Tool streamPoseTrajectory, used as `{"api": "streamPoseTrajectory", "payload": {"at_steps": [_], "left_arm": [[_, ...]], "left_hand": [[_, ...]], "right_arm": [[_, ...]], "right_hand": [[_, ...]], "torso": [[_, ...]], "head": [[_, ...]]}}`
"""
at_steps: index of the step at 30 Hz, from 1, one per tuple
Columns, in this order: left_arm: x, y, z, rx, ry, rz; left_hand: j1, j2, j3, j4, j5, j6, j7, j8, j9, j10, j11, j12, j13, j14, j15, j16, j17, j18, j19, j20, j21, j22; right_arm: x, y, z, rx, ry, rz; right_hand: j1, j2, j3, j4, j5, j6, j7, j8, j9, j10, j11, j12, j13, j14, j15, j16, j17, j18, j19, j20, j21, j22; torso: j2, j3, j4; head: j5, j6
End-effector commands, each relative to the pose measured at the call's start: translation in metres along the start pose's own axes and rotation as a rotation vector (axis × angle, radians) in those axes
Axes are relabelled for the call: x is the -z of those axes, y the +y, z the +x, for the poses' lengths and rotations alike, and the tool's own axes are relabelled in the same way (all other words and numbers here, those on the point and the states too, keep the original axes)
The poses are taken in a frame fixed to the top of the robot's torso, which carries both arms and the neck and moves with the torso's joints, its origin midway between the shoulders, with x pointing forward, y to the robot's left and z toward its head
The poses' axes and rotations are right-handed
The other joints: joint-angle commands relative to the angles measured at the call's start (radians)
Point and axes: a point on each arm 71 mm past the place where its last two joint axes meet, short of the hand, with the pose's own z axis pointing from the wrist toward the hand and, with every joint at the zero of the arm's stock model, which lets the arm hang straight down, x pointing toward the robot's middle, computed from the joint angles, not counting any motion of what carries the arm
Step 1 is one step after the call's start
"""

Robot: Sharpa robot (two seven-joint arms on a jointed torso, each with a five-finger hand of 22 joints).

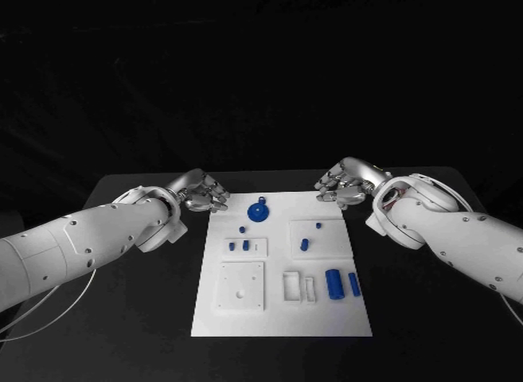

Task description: Assemble the parts on the task board

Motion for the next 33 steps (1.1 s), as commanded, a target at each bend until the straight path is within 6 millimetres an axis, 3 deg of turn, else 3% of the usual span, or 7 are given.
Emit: {"api": "streamPoseTrajectory", "payload": {"at_steps": [1,5,10,14,17,26,33], "left_arm": [[0.002,-0.004,-0.011,0.287,-0.067,-0.013],[0.005,-0.009,-0.017,0.377,-0.083,-0.006],[0.010,-0.015,-0.019,0.425,-0.085,0.013],[0.012,-0.018,-0.018,0.445,-0.082,0.026],[0.012,-0.020,-0.018,0.455,-0.077,0.032],[0.013,-0.018,-0.020,0.469,-0.081,0.037],[0.012,-0.020,-0.019,0.472,-0.075,0.043]], "left_hand": [[-0.009,0.005,-0.002,0.000,0.005,-0.004,0.004,0.000,0.001,-0.006,0.011,0.000,0.001,-0.028,0.022,-0.128,-0.017,-0.025,-0.026,0.020,-0.063,-0.051],[-0.018,0.004,0.012,0.001,0.007,-0.006,0.006,0.001,0.001,-0.034,0.024,0.001,0.001,-0.038,0.052,-0.295,-0.016,-0.025,-0.081,0.050,-0.070,-0.142],[-0.022,0.001,0.018,-0.003,0.008,0.001,0.005,0.001,0.001,-0.051,0.030,0.000,0.001,0.011,0.064,-0.447,-0.010,-0.018,-0.084,0.065,-0.067,-0.260],[-0.022,0.001,0.018,-0.003,0.008,0.001,0.004,0.001,0.001,-0.051,0.030,0.000,0.000,0.012,0.064,-0.452,-0.010,-0.019,-0.085,0.066,-0.068,-0.265],[-0.022,0.005,0.009,-0.005,0.009,0.000,0.005,0.002,0.002,-0.054,0.031,0.001,0.001,0.027,0.063,-0.474,-0.007,-0.021,-0.066,0.064,-0.064,-0.355],[-0.019,0.006,0.006,-0.009,0.010,-0.002,0.007,0.001,0.001,-0.058,0.033,0.000,0.000,0.024,0.064,-0.474,-0.007,-0.021,-0.064,0.063,-0.063,-0.371],[-0.018,0.008,0.002,-0.011,0.010,-0.002,0.007,0.001,0.001,-0.060,0.033,0.000,0.000,0.022,0.065,-0.474,-0.008,-0.021,-0.063,0.064,-0.062,-0.387]], "right_arm": [[0.002,0.001,0.014,0.192,0.110,-0.005],[0.005,0.001,0.027,0.270,0.144,0.005],[0.007,0.002,0.039,0.334,0.148,0.010],[0.007,0.003,0.043,0.371,0.131,0.017],[0.008,0.002,0.045,0.389,0.126,0.026],[0.007,0.002,0.056,0.419,0.127,0.039],[0.004,0.001,0.067,0.426,0.127,0.043]], "right_hand": [[-0.011,-0.005,-0.003,-0.006,-0.017,0.011,0.001,0.001,0.001,-0.022,0.001,0.001,0.001,0.016,-0.004,0.015,0.012,0.011,-0.006,0.002,0.013,0.019],[-0.013,-0.011,-0.012,-0.003,-0.037,0.012,0.000,0.001,0.001,-0.039,0.005,0.001,0.001,0.011,-0.001,0.027,0.022,0.016,-0.013,0.006,0.022,0.040],[-0.010,-0.023,-0.033,0.013,-0.059,-0.003,0.004,0.001,0.001,-0.051,0.008,0.001,0.001,0.008,0.002,0.032,0.023,0.021,-0.017,0.011,0.019,0.059],[0.001,-0.036,-0.036,0.022,-0.090,-0.011,0.006,0.001,0.001,-0.063,0.011,0.001,0.001,0.008,0.003,0.034,0.022,0.024,-0.014,0.013,0.014,0.069],[0.005,-0.045,-0.026,0.030,-0.104,-0.012,0.007,0.000,0.001,-0.063,0.011,0.001,0.001,0.008,0.003,0.039,0.023,0.025,-0.012,0.013,0.010,0.078],[0.003,-0.066,0.082,0.048,-0.139,-0.005,0.006,0.001,0.001,-0.047,0.008,0.001,0.001,0.004,0.001,0.061,0.035,0.028,-0.011,0.010,0.009,0.130],[-0.002,-0.077,0.166,0.056,-0.159,0.008,0.003,0.001,0.001,-0.031,0.004,0.001,0.001,0.001,-0.002,0.073,0.041,0.030,-0.014,0.008,0.006,0.178]], "torso": [[0.001,-0.0012,0.0002],[-0.001,0.0000,0.0020],[0.001,-0.0007,-0.0007],[0.001,-0.0025,-0.0002],[0.000,-0.0028,0.0000],[0.002,-0.0006,-0.0011],[0.004,0.0006,0.0048]], "head": [[-0.003,0.005],[-0.004,0.006],[-0.005,0.009],[-0.009,0.010],[-0.004,0.009],[-0.004,0.007],[-0.003,0.003]]}}
